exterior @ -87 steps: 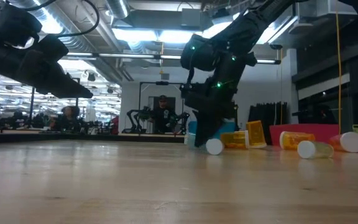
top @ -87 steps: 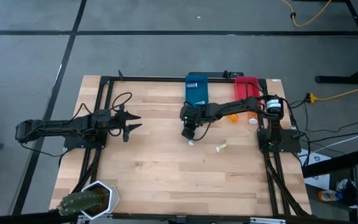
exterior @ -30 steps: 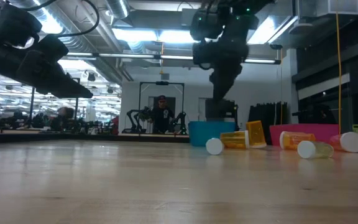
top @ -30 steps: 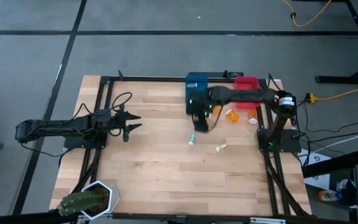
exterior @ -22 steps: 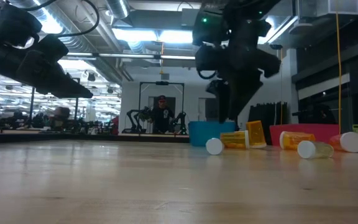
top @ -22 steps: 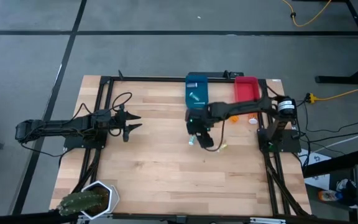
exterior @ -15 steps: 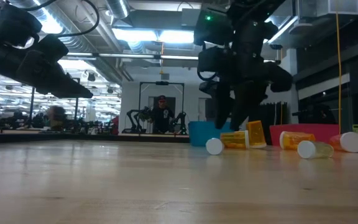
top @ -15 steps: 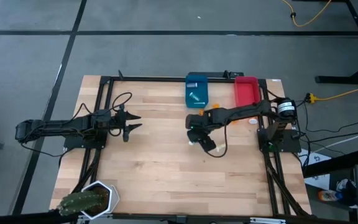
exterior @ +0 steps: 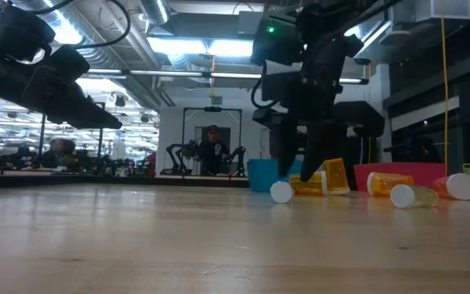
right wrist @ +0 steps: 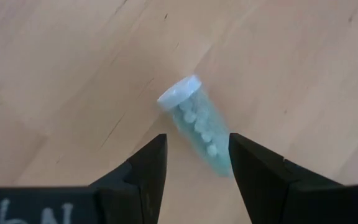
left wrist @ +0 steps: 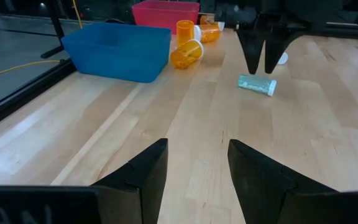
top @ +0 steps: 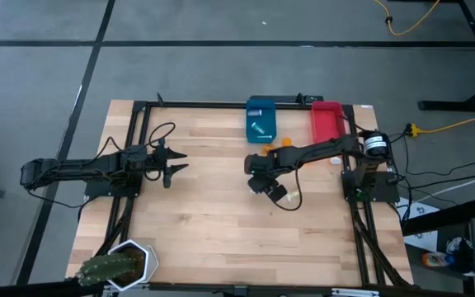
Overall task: Pick and place medicine bottles into bin by pill shape (circle, oval)
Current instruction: Put the small blue pill bottle into the blue bin
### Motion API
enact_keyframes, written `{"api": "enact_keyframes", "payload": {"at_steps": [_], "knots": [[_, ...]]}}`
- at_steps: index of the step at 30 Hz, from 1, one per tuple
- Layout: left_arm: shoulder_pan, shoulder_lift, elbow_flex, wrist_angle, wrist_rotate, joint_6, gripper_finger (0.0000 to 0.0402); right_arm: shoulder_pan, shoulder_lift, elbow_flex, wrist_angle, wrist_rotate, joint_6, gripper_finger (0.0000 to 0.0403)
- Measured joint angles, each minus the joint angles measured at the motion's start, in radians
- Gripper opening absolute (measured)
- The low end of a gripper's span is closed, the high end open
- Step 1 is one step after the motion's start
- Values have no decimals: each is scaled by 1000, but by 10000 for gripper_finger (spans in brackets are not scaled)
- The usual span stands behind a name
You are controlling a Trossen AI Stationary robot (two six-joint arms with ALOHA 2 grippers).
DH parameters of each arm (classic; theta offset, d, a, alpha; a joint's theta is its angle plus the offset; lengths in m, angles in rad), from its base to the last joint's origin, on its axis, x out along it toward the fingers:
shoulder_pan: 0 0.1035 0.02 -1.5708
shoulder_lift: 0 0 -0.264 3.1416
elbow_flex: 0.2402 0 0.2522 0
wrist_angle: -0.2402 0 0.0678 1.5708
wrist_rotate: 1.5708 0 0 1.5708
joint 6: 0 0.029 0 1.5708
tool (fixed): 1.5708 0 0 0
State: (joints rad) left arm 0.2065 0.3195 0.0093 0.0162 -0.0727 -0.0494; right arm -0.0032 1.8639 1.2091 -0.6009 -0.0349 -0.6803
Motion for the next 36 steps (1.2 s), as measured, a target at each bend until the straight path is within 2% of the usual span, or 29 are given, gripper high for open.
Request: {"api": "enact_keyframes", "payload": {"at_steps": [6,13,16,21,27,36], "knots": [[0,1,0,0,0,0,163,0,33,0,42,-1,-58,174],[0,1,0,0,0,0,163,0,81,2,37,1,-57,174],[0,1,0,0,0,0,163,3,82,3,38,38,-5,173],[0,1,0,0,0,0,163,-1,85,13,49,105,129,142],[0,1,0,0,0,0,163,-15,85,14,48,113,207,94],[0,1,0,0,0,0,163,-23,35,14,-1,254,205,92]]}}
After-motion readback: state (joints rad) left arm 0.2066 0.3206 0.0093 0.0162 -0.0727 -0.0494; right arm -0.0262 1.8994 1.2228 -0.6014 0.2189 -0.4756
